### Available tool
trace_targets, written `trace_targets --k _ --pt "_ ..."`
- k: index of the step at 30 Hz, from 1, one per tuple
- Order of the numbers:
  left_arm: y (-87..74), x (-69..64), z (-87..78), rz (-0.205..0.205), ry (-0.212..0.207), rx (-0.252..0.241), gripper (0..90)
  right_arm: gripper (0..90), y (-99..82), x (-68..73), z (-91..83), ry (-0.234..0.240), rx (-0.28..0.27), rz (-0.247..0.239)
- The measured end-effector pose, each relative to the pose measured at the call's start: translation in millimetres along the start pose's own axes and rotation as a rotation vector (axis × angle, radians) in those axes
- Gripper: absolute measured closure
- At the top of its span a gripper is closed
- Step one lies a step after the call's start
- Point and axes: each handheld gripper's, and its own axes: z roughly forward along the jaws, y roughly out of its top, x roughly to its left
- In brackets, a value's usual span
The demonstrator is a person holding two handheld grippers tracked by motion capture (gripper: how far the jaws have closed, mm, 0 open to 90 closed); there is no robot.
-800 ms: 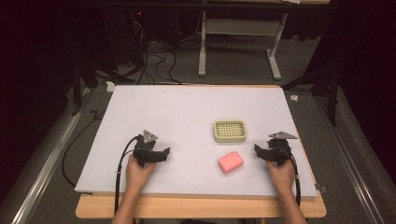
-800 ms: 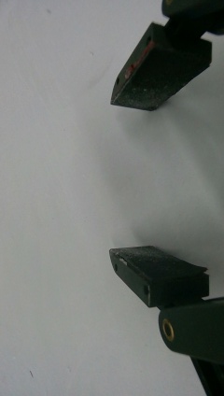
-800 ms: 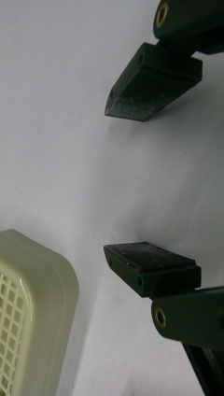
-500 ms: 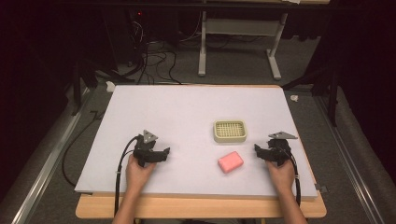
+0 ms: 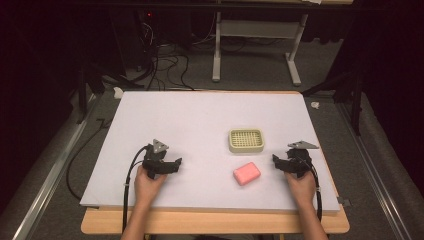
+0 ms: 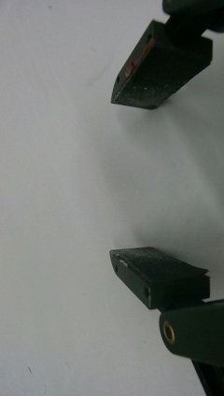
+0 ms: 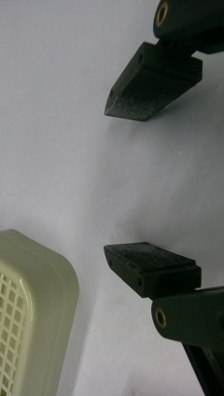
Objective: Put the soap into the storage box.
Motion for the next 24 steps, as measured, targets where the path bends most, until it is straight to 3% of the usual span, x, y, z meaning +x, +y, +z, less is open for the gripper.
trace_targets --k 8,20,24 --pt "0.0 0.3 0.0 -0.002 0.002 0.001 21.1 26.0 0.5 -1.3 0.1 0.022 0.003 0.010" --pt "-0.1 0.6 0.0 -0.008 0.003 0.000 21.1 22.4 1.8 -0.5 0.9 0.028 0.015 -0.019" --pt "0.0 1.0 -0.2 -0.009 0.007 0.002 21.1 22.1 1.0 -0.5 -1.1 0.043 0.011 -0.004"
